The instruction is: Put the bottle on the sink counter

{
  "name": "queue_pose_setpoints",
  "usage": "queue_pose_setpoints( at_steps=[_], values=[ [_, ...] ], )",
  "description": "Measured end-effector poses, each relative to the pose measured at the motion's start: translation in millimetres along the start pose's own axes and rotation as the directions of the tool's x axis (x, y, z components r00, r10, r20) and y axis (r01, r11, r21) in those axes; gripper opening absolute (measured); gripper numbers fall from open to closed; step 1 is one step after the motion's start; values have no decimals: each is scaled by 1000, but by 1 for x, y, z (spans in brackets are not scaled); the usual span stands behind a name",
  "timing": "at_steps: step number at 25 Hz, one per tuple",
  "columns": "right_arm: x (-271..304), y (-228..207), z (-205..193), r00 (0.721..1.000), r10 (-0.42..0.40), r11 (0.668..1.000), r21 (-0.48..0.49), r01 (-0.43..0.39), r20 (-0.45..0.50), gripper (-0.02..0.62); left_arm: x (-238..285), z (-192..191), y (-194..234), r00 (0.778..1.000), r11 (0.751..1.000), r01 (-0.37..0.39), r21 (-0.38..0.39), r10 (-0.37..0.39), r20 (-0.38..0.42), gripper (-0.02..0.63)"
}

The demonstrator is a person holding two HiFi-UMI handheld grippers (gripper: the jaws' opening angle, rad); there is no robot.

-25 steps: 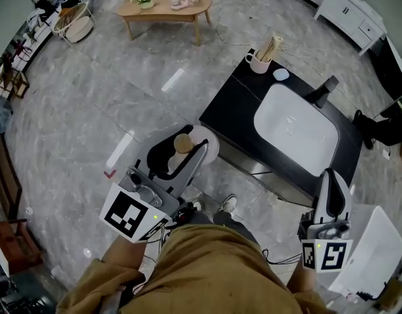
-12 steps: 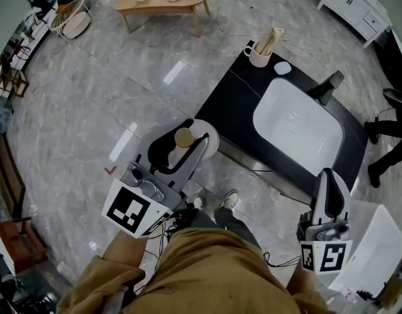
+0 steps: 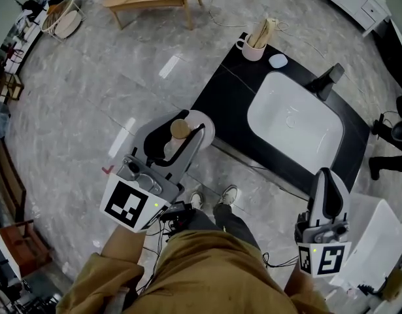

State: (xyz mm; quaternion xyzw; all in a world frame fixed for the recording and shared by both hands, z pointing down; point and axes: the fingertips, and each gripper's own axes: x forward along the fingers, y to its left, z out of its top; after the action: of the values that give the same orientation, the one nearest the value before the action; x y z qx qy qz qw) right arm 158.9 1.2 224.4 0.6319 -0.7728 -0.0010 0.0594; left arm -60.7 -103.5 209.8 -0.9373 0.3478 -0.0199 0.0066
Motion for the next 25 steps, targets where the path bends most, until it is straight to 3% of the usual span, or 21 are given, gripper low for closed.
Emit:
queue_pose_setpoints(
  at_steps=[25],
  values=[
    [23, -9, -25, 999, 21, 1000, 17, -20, -37, 6, 42, -45, 14, 999, 1000, -15, 2, 15, -36, 131]
  ],
)
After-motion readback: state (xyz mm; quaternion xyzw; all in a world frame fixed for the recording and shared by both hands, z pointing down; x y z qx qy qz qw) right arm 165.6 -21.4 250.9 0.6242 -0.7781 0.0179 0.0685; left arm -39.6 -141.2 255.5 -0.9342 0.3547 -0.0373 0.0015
